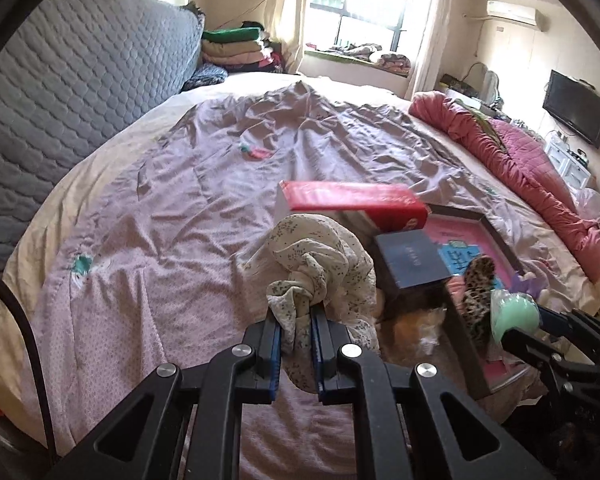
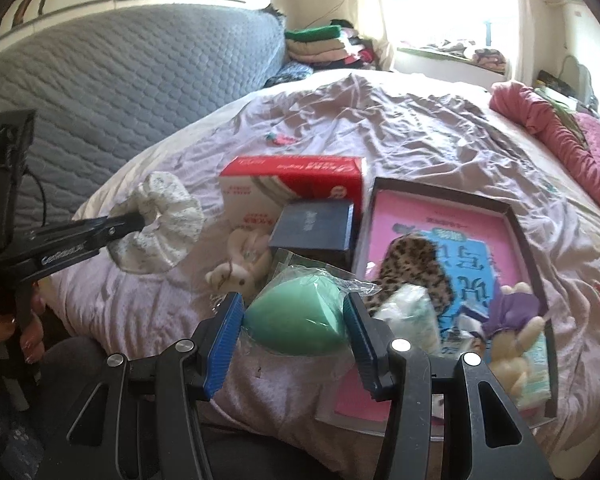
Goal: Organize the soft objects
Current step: 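Grasp the white scrunchie with the left gripper while the right grasps the green sponge bag, then lift and carry the scrunchie and sponge bag over the tray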
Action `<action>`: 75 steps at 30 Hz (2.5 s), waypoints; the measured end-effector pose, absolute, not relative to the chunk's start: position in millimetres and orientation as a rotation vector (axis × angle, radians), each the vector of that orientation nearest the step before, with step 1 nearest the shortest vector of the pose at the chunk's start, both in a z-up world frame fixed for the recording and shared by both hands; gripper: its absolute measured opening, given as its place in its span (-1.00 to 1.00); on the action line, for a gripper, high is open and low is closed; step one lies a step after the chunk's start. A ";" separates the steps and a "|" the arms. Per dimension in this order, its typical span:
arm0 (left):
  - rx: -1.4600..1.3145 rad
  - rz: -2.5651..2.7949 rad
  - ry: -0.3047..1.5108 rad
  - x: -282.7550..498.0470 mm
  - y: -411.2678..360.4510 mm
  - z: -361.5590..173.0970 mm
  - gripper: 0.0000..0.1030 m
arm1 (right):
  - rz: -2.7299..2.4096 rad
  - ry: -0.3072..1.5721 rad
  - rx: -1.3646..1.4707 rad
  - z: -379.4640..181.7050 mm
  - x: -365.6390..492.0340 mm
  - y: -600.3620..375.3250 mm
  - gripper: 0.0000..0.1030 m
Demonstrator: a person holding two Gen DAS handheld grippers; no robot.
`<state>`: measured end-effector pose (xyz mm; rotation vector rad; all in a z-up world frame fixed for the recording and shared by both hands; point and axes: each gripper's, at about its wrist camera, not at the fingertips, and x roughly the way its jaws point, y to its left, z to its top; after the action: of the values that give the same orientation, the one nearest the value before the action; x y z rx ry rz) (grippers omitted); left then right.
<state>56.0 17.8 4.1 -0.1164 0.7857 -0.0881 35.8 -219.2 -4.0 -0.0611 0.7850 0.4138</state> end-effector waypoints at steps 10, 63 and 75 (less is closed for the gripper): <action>-0.131 -0.182 0.776 49.4 -12.1 32.6 -0.76 | 0.339 0.722 0.023 21.4 31.8 -260.1 0.04; 0.132 -0.451 0.937 111.4 -208.2 -20.6 -0.75 | 0.203 0.658 0.181 25.3 24.6 -355.1 0.05; 0.106 -0.435 0.976 104.5 -192.6 -35.0 -0.75 | 0.229 0.717 0.155 0.7 40.4 -337.0 0.05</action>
<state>104.5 -192.6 -35.0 0.1064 0.9756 -0.4355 40.4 -337.0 0.7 0.1549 0.7170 0.2292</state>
